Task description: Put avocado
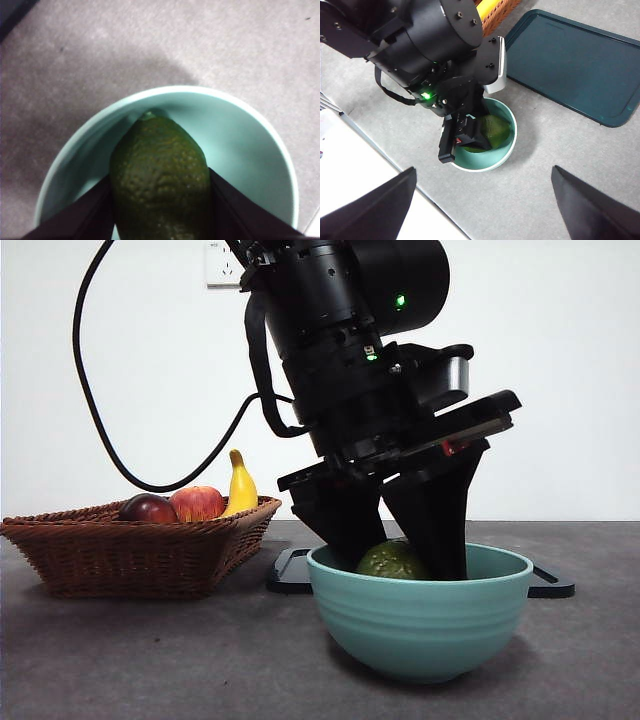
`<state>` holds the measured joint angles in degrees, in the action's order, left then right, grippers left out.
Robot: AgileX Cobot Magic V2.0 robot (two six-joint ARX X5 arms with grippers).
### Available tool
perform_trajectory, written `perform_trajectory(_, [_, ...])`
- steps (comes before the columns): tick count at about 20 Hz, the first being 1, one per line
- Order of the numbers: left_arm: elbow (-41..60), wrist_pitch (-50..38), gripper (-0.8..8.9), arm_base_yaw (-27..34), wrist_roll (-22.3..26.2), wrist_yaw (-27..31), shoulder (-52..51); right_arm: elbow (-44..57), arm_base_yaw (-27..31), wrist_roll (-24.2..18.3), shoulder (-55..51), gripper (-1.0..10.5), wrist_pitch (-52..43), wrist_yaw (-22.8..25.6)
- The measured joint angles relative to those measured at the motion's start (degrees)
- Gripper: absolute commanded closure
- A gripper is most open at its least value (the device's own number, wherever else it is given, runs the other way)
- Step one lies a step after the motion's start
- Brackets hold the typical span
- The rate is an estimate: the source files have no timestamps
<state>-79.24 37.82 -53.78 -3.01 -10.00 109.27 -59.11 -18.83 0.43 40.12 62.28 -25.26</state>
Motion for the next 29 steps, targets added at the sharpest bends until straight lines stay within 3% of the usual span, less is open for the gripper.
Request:
perform_trajectory(2, [0.0,0.0,4.5,0.0,0.2,0.0,0.0,0.0,0.0,0.0,0.0,5.1,0.0,0.0])
perform_trajectory(10, [0.0,0.2,4.45,-0.2,0.2,0.0,-0.8,0.0,0.0,0.0,0.0,5.1,0.0,0.0])
perform_trajectory(17, [-0.7,0.7,4.45,0.6,0.2,0.0,-12.5,0.0,0.0,0.0,0.0,5.1,0.0,0.0])
perform_trajectory(29, [0.5,11.6,4.45,19.7,0.1,-0.2,-33.8,0.0,0.0,0.0,4.4,5.1,0.0,0.1])
